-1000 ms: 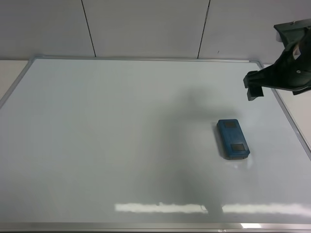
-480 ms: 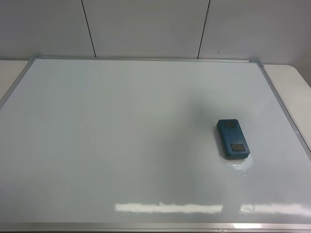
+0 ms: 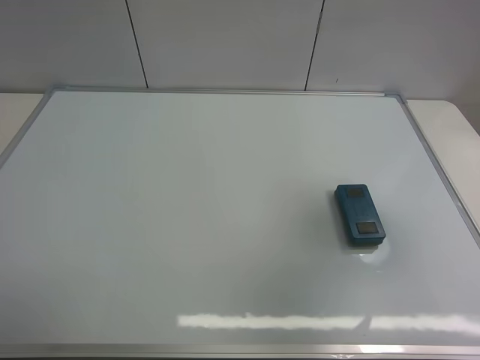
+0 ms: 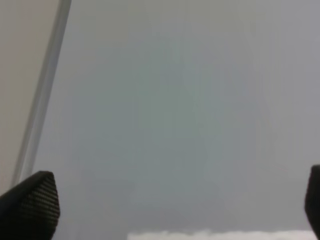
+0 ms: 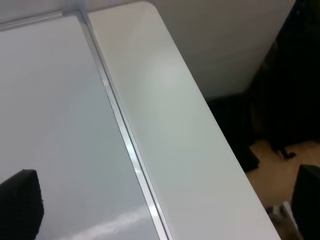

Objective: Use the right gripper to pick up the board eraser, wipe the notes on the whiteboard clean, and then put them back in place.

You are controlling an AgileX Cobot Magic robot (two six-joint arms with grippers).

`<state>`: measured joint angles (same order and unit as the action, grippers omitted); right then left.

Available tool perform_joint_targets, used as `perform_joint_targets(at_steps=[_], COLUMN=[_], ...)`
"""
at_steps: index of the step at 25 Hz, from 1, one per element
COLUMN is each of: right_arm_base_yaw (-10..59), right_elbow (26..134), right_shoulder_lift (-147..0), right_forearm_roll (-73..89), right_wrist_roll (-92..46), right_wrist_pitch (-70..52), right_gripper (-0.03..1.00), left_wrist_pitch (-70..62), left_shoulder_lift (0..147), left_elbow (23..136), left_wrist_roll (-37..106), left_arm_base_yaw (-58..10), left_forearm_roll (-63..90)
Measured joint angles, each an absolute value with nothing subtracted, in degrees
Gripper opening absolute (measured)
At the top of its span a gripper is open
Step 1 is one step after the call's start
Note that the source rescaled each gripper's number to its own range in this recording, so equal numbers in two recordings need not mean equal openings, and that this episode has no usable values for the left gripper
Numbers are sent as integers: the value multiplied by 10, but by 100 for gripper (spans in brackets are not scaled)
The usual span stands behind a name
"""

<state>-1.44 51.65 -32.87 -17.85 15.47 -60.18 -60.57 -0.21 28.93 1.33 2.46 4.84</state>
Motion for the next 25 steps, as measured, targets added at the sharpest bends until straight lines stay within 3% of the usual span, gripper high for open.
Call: perform_joint_targets(at_steps=[17,25], right_arm_base_yaw=[-14,-14], right_elbow=[515,502], right_shoulder_lift=[-39,3], right_forearm_roll=[-54,-19], right_wrist_roll=[12,10], right_wrist_pitch=[-696,-700], right_gripper=[100,100], left_wrist_pitch=[-606,-606], left_shoulder_lift=[-2,-2], left_elbow=[289,289], left_wrist_roll=[13,13], left_arm_base_yaw=[25,25], left_forearm_roll=[48,48])
